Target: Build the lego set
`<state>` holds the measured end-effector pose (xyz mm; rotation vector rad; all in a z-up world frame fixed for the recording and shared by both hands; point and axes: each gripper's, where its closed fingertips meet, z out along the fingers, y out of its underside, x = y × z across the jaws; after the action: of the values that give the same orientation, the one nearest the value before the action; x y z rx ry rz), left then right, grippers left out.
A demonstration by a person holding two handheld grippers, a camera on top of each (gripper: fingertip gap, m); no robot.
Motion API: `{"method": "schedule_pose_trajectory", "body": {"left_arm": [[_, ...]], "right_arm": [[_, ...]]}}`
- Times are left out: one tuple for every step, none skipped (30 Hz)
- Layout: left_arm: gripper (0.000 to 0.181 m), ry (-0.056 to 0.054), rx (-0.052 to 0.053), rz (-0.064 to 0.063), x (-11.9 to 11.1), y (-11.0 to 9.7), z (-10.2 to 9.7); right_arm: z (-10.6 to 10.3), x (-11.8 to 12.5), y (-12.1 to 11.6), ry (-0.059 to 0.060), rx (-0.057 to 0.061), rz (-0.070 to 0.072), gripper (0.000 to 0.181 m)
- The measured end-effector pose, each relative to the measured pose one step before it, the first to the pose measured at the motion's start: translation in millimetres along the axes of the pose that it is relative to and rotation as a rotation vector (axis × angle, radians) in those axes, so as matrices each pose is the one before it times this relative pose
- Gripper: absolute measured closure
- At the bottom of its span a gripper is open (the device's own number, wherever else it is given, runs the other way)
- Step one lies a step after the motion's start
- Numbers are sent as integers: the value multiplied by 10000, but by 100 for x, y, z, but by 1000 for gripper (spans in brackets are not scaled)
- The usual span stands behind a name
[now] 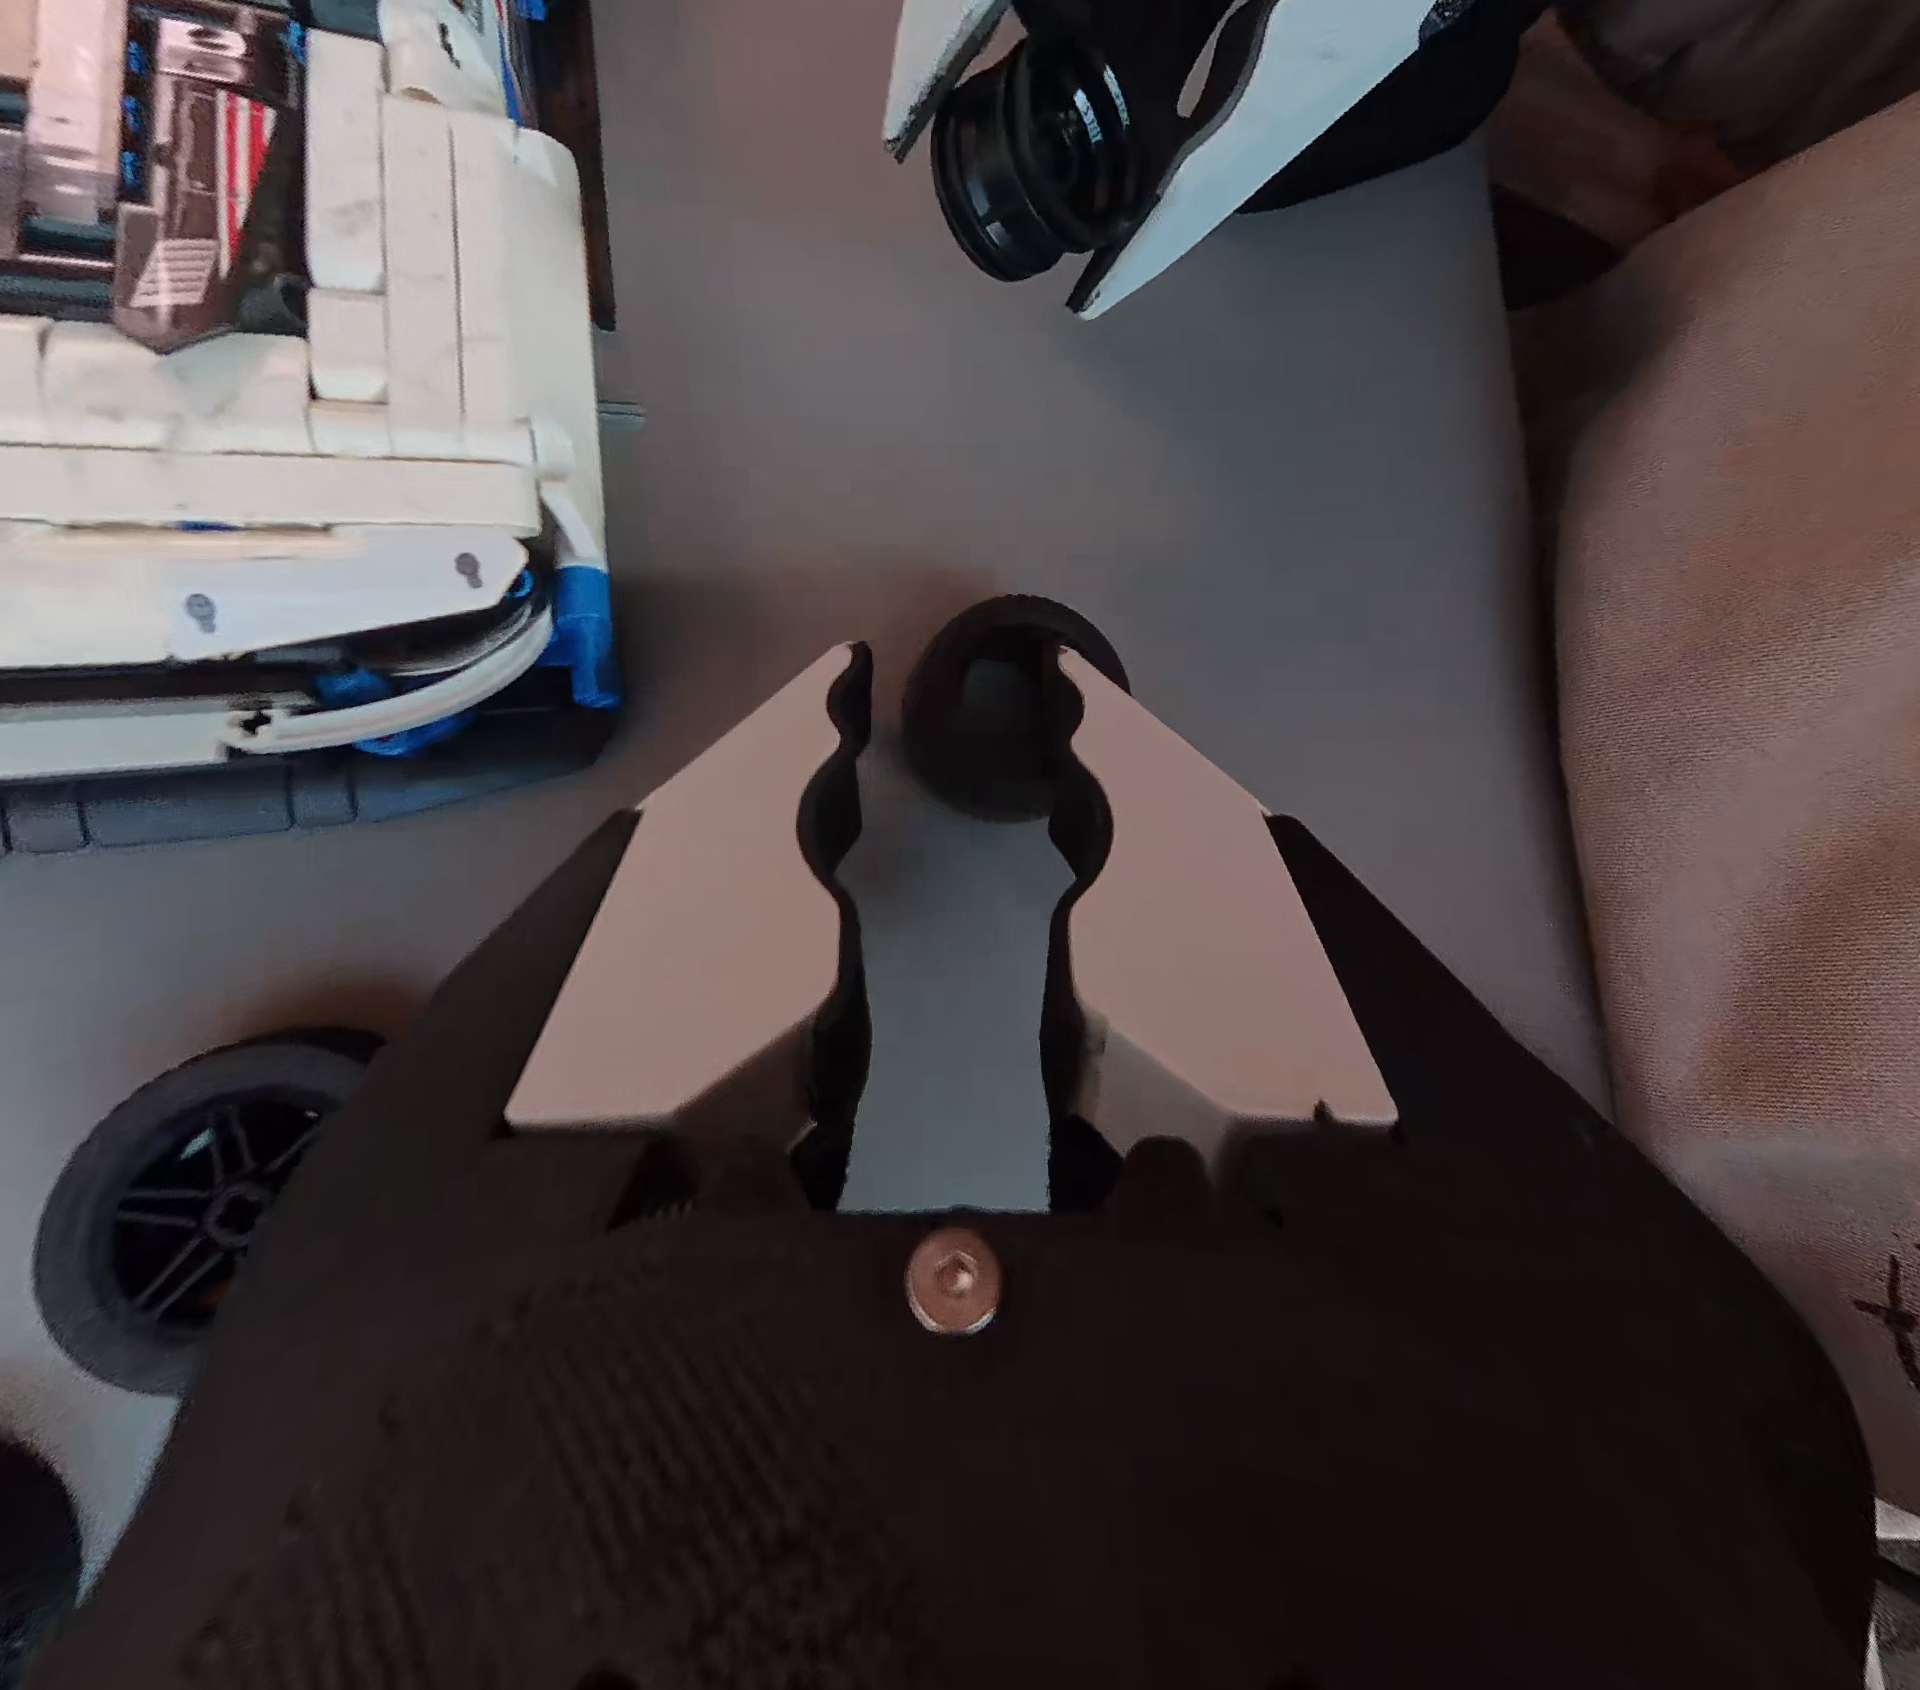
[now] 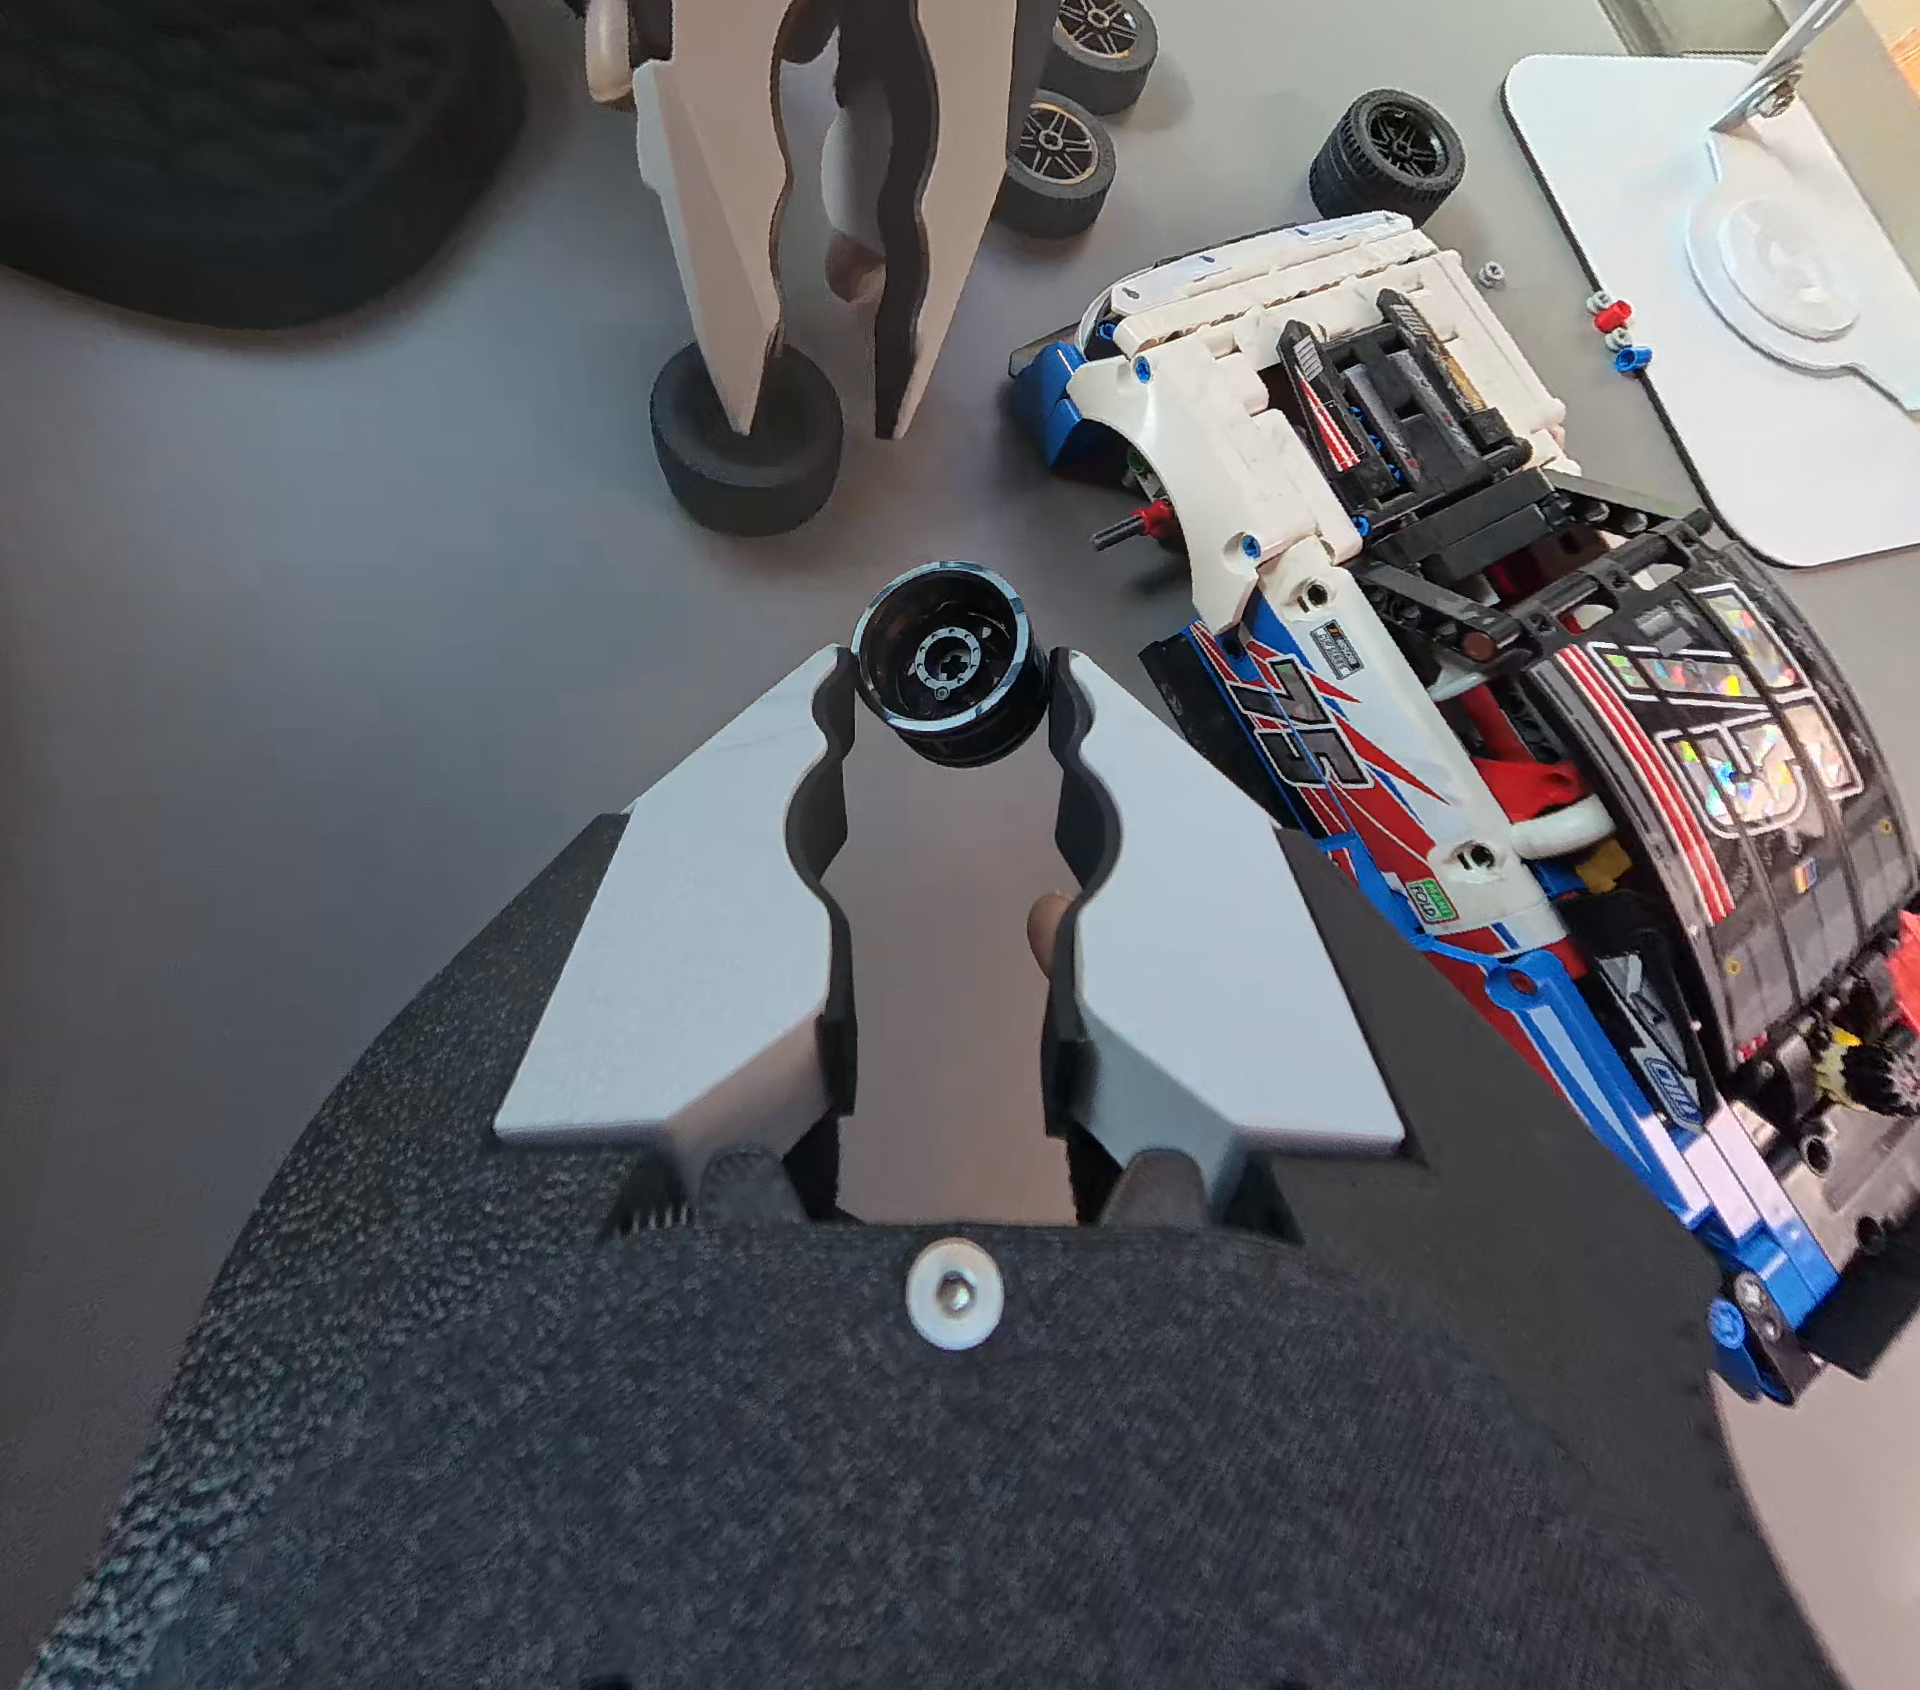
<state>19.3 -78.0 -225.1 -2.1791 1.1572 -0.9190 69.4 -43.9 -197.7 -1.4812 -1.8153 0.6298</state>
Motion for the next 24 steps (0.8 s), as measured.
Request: {"method": "schedule_pose_trajectory", "body": {"left_arm": [[148, -62, 107, 27, -12, -62, -407], [146, -53, 211, 65, 81, -223, -508], [144, -33, 299, 70, 155, -343, -560], [143, 10, 340, 30, 242, -423, -521], [142, 56, 387, -66, 350, -508, -412], [142, 114, 461, -200, 443, -651, -233], [142, 142, 532, -336, 491, -754, -49], [143, 98, 528, -439, 357, -684, 96], [143, 11, 452, -510, 96, -523, 186], [143, 5, 428, -561, -55, -449, 202], [144, 112, 461, -605, -22, -468, 187], [144, 268, 455, -623, 118, -477, 158], [144, 399, 330, -553, 285, -318, 149], [147, 316, 150, -410, 166, -95, 139], [150, 25, 48, -217, -226, 24, 94], [156, -39, -19, 7, -251, 107, 43], [160, 94, -71, 143, 57, 176, -15], [161, 67, -32, 214, 106, 60, -69], [162, 107, -7, 332, 218, 12, -106], [163, 192, -34, 370, 346, 17, -121], [163, 267, 5, 306, 433, -30, -113], [163, 270, 57, 261, 406, -57, -95], [163, 249, 70, 254, 372, -53, -88], [163, 251, 55, 283, 445, -14, -84]], "right_arm": [[86, -5, -92, -2, 38, -4, 146], [80, -32, -153, -6, 59, -19, 146], [60, -65, -220, -9, 82, -37, 146], [59, -92, -300, -5, 125, -85, 146], [57, -63, -392, 48, 169, -155, 146], [76, 0, -436, 122, 158, -238, 146], [111, 49, -453, 190, 138, -303, 146], [157, -30, -519, 184, 141, -374, 147], [159, -94, -606, 173, 179, -419, 147], [166, -70, -670, 203, 207, -421, 147], [211, -64, -486, 176, 68, -409, 147], [241, 16, -274, 210, -71, -408, 147], [242, 148, -149, 275, -151, -405, 147], [205, 95, -139, 210, -123, -349, 147], [103, -35, -293, 100, -5, -256, 147], [25, 10, -334, 102, 54, -172, 147], [-4, 43, -206, 85, 10, -139, 147], [-78, 0, -247, 23, 106, -27, 147], [-157, 49, -342, 14, 214, 87, 148], [-206, -23, -472, -60, 339, 177, 147], [-243, -74, -500, -123, 393, 233, 146], [-246, -84, -423, -173, 332, 341, 146], [-228, -140, -380, -252, 302, 421, 146], [-247, -261, -418, -336, 305, 444, 146]]}}
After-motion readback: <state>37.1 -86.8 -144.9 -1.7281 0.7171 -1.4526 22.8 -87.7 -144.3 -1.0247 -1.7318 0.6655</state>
